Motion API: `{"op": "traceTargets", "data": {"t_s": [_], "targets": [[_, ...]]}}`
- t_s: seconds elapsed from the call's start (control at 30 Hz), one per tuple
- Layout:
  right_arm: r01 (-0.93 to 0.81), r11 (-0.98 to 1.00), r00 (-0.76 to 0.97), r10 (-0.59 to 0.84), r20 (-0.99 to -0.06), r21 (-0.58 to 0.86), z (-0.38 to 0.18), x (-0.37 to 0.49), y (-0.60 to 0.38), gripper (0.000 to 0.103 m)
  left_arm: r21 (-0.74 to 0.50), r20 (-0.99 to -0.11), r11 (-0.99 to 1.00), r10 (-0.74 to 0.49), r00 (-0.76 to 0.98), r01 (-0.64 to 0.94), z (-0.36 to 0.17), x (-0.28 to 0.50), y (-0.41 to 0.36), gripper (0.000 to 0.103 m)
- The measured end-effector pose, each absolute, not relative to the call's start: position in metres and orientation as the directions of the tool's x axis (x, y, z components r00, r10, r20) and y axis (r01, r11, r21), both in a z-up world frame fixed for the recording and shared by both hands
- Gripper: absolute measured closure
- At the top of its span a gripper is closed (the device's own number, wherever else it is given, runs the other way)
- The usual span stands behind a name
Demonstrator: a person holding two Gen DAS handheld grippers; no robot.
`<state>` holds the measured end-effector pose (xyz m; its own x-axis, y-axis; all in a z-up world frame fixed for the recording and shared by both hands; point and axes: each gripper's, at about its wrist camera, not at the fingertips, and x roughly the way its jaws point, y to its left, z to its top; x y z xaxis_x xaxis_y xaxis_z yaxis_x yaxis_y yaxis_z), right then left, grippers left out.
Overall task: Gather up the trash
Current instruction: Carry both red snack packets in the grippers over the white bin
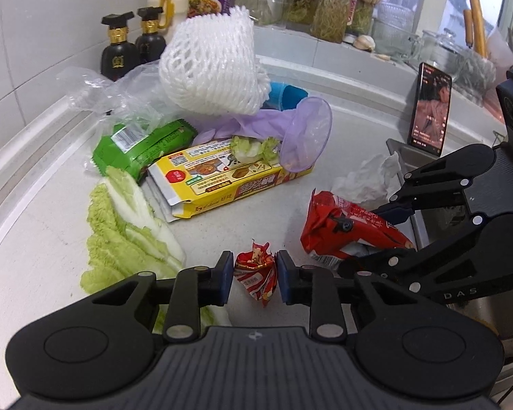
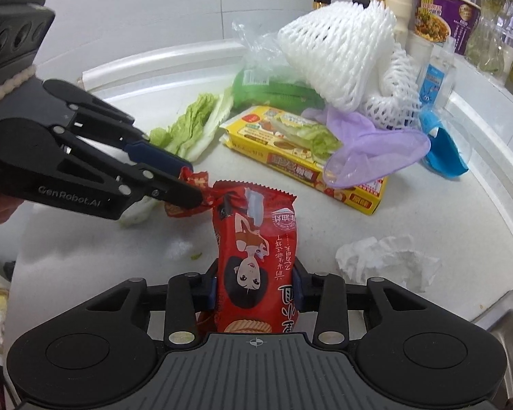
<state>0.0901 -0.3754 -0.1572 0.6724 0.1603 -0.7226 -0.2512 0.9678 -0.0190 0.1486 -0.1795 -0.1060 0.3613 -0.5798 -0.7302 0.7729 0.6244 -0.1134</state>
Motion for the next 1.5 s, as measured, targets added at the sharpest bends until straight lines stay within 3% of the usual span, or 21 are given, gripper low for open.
{"op": "traceTargets", "data": {"t_s": [0.73, 1.5], "targets": [[-0.307, 0.948, 0.702, 0.170, -0.692, -0.079, -0.112, 0.069, -0.317, 0.066, -0.197, -0.693, 0.737, -0.571, 0.440, 0.647, -0.072, 0.113, -0.110, 0.079], [-0.369, 0.929, 0.666, 0.246, -0.704, -0.025, -0.107, 0.053, -0.229, 0.066, -0.348, -0.651, 0.847, -0.527, 0.545, 0.403, -0.072, 0.069, -0.009, 0.079]]}}
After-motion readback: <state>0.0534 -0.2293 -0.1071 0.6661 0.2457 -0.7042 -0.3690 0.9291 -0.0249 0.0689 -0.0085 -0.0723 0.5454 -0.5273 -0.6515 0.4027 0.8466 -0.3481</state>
